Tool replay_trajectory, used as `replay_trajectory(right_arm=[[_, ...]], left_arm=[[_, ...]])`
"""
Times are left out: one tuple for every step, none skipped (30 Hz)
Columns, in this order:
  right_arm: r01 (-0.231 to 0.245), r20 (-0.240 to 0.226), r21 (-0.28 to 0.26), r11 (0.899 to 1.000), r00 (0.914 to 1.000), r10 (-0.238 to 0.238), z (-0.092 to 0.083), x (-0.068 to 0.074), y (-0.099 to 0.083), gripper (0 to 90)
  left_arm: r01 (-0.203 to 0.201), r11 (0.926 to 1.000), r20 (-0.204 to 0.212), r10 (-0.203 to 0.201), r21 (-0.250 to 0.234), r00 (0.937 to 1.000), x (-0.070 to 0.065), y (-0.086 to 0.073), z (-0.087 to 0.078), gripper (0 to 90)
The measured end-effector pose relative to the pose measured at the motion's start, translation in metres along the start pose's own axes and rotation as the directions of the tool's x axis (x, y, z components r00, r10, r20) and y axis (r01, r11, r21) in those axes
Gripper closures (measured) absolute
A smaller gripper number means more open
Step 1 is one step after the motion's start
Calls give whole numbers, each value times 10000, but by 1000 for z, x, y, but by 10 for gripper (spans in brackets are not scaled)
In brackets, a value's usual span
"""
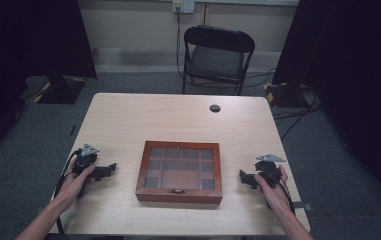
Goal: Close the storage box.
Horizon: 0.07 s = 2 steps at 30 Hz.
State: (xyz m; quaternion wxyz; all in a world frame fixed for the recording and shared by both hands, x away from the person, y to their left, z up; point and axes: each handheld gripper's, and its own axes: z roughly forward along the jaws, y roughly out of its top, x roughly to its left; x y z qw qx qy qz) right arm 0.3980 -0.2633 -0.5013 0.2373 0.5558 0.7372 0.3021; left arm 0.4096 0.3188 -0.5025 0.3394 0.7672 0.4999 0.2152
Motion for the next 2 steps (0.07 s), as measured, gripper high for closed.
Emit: replay_trajectory(right_arm=[[-29,-5,6,10000,10000,29,0,0,0,0],[-38,25,-5,10000,10000,38,0,0,0,0]], left_arm=[[12,10000,-8,-12,-7,10000,0,0,0,105],[18,10000,-27,-18,-9,10000,0,0,0,104]])
